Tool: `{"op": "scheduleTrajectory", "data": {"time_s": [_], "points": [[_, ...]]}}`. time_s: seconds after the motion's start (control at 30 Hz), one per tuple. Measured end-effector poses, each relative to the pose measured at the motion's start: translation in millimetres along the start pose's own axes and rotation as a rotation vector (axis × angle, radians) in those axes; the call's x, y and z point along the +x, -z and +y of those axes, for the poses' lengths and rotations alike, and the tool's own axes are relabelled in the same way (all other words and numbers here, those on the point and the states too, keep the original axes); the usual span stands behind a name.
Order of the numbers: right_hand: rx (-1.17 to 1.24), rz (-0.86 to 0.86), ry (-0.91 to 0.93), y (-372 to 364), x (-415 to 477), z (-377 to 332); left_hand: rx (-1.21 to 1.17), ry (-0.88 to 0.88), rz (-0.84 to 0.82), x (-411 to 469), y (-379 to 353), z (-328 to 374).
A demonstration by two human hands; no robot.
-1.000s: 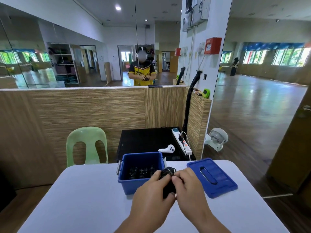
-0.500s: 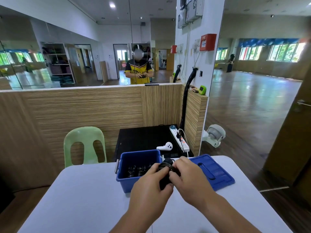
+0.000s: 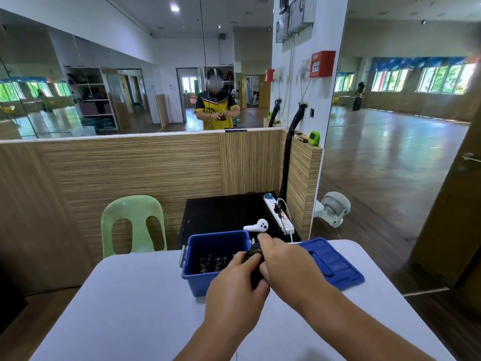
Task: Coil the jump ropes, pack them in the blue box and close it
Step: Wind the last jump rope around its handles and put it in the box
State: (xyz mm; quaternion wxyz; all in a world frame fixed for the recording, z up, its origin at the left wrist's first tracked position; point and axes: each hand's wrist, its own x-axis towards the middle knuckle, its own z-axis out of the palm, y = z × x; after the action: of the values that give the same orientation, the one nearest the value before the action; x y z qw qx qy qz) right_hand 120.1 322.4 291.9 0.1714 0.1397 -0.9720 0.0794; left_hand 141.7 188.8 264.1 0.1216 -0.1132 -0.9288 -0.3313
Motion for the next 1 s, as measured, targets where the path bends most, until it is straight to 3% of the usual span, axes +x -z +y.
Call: {"op": "scheduleTrajectory", "data": {"time_s": [0.2, 0.33, 0.6, 0.73, 0.83, 1.0], "points": [[0.110, 0.089, 0.028, -11.2, -0.4, 8.4, 0.034, 0.009, 0.010, -0.2, -3.3, -2.2], [0.180, 0.139, -0.084, -8.5, 0.3, 10.7, -0.013, 0.017, 0.039, -0.9, -3.5, 0.4], [0.755, 0.185, -0.342, -14.6, -21.4, -6.4, -0.264, 0.154, 0.099, -0.5, -11.2, -2.1], [0.909, 0.188, -0.405, -15.6, -26.1, -7.3, -0.346, 0.207, 0.026, 1.6, -17.5, -9.1], [0.931, 0.212, -0.426, -15.7, -27.8, -10.1, -0.419, 0.234, 0.053, 1.8, -19.3, -5.1], [0.728, 0.162, -0.341, -11.6, -25.6, -10.4, -0.494, 0.284, 0.097, -2.3, -26.2, -5.8]]}}
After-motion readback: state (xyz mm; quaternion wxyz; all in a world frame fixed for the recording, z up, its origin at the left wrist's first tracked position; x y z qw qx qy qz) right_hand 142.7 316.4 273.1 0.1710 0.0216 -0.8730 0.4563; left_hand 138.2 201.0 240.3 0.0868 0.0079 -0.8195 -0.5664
